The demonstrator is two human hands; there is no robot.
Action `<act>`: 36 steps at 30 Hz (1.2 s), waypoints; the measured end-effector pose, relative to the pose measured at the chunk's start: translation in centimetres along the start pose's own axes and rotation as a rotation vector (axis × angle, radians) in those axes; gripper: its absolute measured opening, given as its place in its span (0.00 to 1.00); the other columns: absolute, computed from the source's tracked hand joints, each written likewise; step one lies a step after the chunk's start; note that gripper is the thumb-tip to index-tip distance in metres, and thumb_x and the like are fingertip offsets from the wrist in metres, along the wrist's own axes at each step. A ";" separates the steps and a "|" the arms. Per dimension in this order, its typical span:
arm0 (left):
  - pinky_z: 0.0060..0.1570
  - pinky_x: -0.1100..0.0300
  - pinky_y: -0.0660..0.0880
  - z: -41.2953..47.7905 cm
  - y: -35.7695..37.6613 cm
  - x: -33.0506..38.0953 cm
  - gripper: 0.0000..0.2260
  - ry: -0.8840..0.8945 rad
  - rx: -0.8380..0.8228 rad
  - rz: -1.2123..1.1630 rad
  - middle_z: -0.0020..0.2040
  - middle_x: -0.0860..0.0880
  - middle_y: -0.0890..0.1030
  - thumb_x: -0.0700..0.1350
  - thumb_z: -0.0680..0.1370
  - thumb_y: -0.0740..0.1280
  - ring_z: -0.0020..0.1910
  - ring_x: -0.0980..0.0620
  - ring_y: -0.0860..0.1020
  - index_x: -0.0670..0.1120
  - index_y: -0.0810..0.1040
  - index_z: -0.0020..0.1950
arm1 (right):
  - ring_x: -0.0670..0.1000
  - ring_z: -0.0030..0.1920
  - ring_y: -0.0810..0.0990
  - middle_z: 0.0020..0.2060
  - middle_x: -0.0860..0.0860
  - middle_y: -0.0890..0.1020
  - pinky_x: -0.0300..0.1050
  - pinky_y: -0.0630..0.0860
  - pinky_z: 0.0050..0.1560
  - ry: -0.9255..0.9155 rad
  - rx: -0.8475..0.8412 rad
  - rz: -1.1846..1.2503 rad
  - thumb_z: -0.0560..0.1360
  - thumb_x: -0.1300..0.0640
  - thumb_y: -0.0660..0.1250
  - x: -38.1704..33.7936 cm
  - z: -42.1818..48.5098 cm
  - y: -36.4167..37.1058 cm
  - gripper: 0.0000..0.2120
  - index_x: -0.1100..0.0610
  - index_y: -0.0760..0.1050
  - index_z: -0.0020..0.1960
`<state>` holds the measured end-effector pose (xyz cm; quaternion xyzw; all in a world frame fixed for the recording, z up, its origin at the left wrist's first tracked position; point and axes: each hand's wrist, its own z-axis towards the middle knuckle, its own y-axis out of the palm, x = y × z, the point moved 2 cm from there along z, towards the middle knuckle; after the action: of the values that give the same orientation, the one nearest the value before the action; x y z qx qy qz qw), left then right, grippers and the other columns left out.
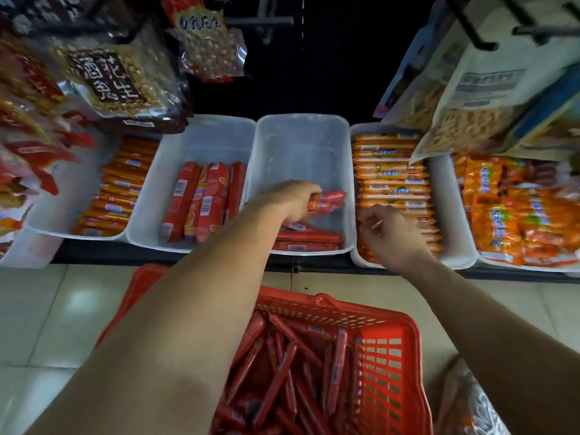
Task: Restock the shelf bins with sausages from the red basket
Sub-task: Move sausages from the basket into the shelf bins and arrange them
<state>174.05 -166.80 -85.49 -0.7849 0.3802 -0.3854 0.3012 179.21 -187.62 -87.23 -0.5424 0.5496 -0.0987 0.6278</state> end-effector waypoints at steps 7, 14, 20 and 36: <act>0.61 0.49 0.72 0.4 2.3 -1.8 0.36 -0.036 -0.093 0.107 0.70 0.48 0.74 0.58 0.72 0.75 0.64 0.45 0.74 0.53 0.65 0.76 | 0.56 0.54 0.77 0.55 0.49 0.78 0.48 0.67 0.44 0.015 0.009 -0.024 0.80 0.44 0.60 0.3 -0.9 2.9 0.15 0.48 0.70 0.64; 0.60 0.49 0.73 0.8 2.1 -2.5 0.25 0.033 -0.027 -0.003 0.65 0.53 0.78 0.56 0.74 0.74 0.62 0.48 0.76 0.59 0.73 0.70 | 0.60 0.54 0.79 0.58 0.51 0.80 0.52 0.70 0.44 0.005 0.028 -0.116 0.80 0.43 0.56 0.1 -1.3 3.0 0.16 0.47 0.67 0.65; 0.51 0.55 0.71 0.9 1.8 -2.5 0.22 0.073 0.198 0.027 0.63 0.51 0.80 0.62 0.77 0.68 0.59 0.48 0.78 0.57 0.76 0.69 | 0.62 0.51 0.80 0.56 0.52 0.81 0.51 0.68 0.42 0.004 0.050 -0.198 0.81 0.41 0.54 -0.2 -1.4 3.1 0.16 0.47 0.66 0.64; 0.56 0.54 0.72 1.4 3.1 -3.3 0.26 0.016 0.103 0.067 0.69 0.49 0.74 0.59 0.81 0.63 0.63 0.47 0.76 0.54 0.64 0.77 | 0.62 0.48 0.80 0.55 0.52 0.81 0.52 0.68 0.41 0.004 0.034 -0.251 0.81 0.40 0.52 -0.4 -1.4 3.3 0.17 0.48 0.64 0.64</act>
<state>172.67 -165.48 -89.83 -0.7521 0.3886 -0.4004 0.3508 176.38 -186.84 -89.33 -0.5958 0.4770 -0.1869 0.6185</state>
